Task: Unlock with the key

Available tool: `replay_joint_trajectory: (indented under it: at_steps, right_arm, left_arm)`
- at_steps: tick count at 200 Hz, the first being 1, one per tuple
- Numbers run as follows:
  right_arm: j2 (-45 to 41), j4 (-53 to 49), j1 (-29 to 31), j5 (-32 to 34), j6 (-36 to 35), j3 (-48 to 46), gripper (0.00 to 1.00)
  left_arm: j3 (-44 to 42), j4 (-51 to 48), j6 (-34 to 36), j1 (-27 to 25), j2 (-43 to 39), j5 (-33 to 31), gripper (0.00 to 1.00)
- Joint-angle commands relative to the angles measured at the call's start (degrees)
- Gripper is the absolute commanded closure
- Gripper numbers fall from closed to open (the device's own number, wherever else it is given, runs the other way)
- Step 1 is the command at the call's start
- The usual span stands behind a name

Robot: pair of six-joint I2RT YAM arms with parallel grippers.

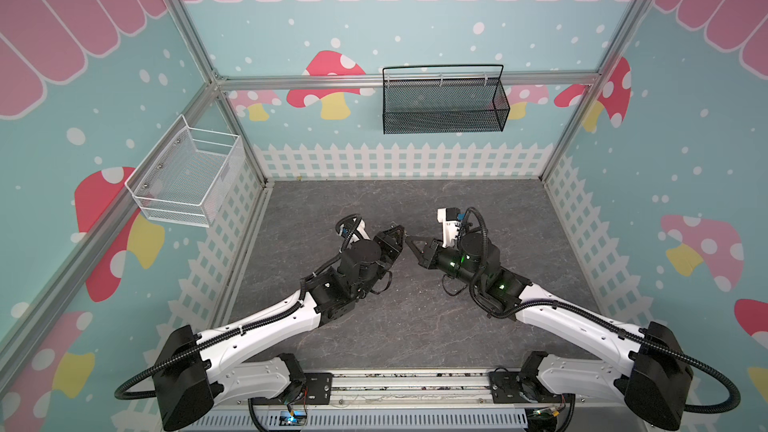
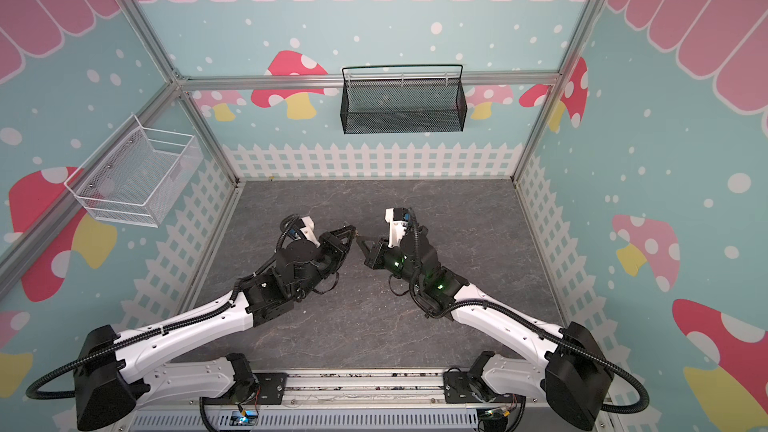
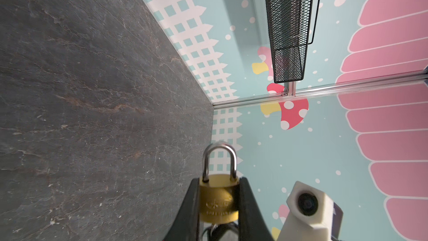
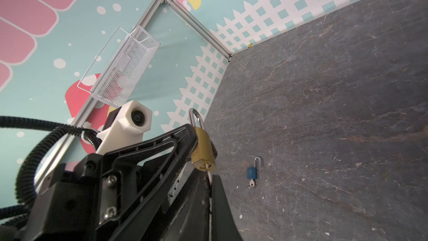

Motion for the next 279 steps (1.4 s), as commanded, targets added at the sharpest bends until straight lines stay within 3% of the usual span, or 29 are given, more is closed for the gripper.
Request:
replay_joint_trajectory:
  at_steps: [1, 17, 37, 53, 72, 94, 120, 146, 174, 221, 248, 279]
  right_arm:
    - [-0.6, 5.0, 0.4, 2.2, -7.4, 2.5, 0.98]
    - [-2.0, 1.7, 0.4, 5.6, -11.1, 2.4, 0.73]
    - [-5.0, -4.8, 0.3, 9.9, -16.5, 3.0, 0.55]
    - [-7.5, -8.9, -0.8, 11.1, -19.6, 3.2, 0.48]
    - [-8.7, -12.3, -3.8, 5.0, -22.2, 3.9, 0.41]
    - [-7.0, -19.5, -4.7, -2.0, -27.1, 8.7, 0.37]
    - [-4.4, -28.5, -4.8, -3.0, -30.1, 14.0, 0.32]
    - [-0.1, -35.6, -4.8, -4.9, -32.4, 19.0, 0.28]
    - [3.9, -40.1, -4.8, -5.4, -34.6, 23.2, 0.25]
    - [10.3, -43.0, -4.2, -6.4, -37.6, 27.7, 0.22]
    - [13.4, -44.1, -4.0, 0.4, -37.3, 27.9, 0.22]
    - [17.2, -44.1, -4.0, -0.1, -38.5, 29.7, 0.22]
  left_arm:
    - [-0.1, -8.4, 4.6, 0.3, -1.0, 1.2, 1.00]
    - [0.1, -10.2, 8.0, 1.6, -2.2, -0.2, 1.00]
    - [1.0, -13.8, 17.0, 3.0, -3.5, -1.4, 1.00]
    - [0.6, -17.5, 24.2, 3.3, -4.6, -4.1, 1.00]
    - [-2.3, -17.1, 33.5, 3.4, -6.0, -4.2, 1.00]
    - [-7.4, -10.5, 46.0, 3.4, -7.0, 0.6, 1.00]
    - [-14.5, 1.7, 57.2, 3.1, -7.4, 5.6, 1.00]
    - [-18.1, 11.1, 63.7, 2.7, -5.1, 7.9, 1.00]
    - [-20.0, 19.2, 69.0, 0.6, -1.4, 5.1, 1.00]
    - [-18.8, 22.3, 70.8, -0.3, 3.4, 3.8, 1.00]
    - [-19.3, 24.4, 70.4, -0.5, 3.9, 2.2, 1.00]
    - [-18.8, 24.2, 70.7, -0.5, 4.7, 2.9, 1.00]
